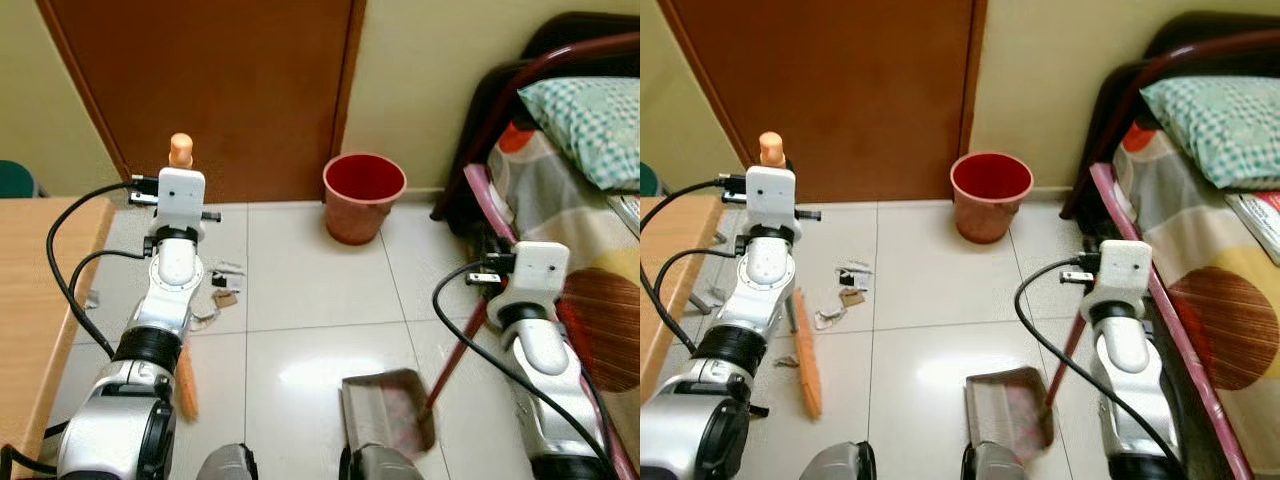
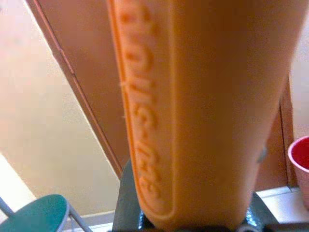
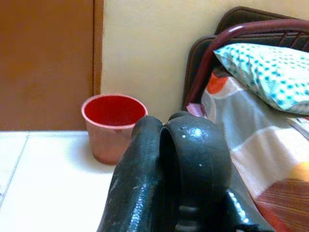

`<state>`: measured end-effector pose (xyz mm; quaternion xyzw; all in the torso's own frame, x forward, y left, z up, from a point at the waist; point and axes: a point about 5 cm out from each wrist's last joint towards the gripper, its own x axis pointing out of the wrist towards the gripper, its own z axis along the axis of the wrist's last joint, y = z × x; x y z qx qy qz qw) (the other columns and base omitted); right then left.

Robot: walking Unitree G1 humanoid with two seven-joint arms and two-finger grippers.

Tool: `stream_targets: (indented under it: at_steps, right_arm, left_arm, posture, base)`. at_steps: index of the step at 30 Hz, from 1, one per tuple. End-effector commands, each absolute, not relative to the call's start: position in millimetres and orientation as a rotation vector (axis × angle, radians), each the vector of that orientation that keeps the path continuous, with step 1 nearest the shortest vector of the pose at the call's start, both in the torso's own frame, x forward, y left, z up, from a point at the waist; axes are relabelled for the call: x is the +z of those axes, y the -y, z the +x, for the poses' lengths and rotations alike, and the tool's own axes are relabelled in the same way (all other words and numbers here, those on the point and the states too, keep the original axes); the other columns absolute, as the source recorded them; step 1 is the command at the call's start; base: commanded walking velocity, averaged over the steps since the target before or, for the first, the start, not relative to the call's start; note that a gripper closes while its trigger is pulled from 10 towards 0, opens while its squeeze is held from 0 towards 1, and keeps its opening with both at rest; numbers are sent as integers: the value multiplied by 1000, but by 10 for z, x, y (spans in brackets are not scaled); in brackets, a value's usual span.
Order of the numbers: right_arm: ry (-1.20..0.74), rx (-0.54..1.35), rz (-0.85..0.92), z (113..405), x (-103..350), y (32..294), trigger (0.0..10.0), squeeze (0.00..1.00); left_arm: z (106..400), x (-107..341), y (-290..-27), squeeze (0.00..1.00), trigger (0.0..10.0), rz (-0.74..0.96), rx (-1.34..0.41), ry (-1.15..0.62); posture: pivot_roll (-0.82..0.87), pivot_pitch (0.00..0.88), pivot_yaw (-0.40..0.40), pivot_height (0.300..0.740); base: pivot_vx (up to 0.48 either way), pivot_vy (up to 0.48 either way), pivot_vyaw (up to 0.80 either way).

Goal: Sweep floor

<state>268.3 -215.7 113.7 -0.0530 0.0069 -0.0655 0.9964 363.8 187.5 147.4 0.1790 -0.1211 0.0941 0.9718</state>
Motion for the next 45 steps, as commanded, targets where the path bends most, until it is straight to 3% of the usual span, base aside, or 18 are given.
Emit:
stream_targets:
  at_steps: [1,10,21,32,45]
  right_arm:
    - [9,-149,-134,2643,1244,2251,10000,0]
    - [-5,-152,-146,2557,1296,2268,10000,0]
    - [-11,-150,-146,2570,1346,2221,10000,0]
    - [7,-149,-116,2685,1350,2125,10000,0]
    - [55,-139,-59,2966,1363,1956,10000,0]
  left_arm:
    - [3671,1529,-1903,0,10000,390,200,262]
    - [3736,1419,-1802,0,10000,318,181,172]
    - [3781,1392,-1215,0,10000,228,32,164]
    - [3830,1643,-744,0,10000,110,-82,229]
    - [3874,2042,-823,0,10000,64,-103,409]
  posture:
    - [-222,211,-82,740]
    - [-249,246,-84,740]
    - [-242,248,-65,740]
    - [-196,215,-44,740]
    - [-104,149,-13,740]
  base:
    - [0,0,0]
    - [0,0,0]
    - [0,0,0]
    - [0,0,0]
    - [0,0,0]
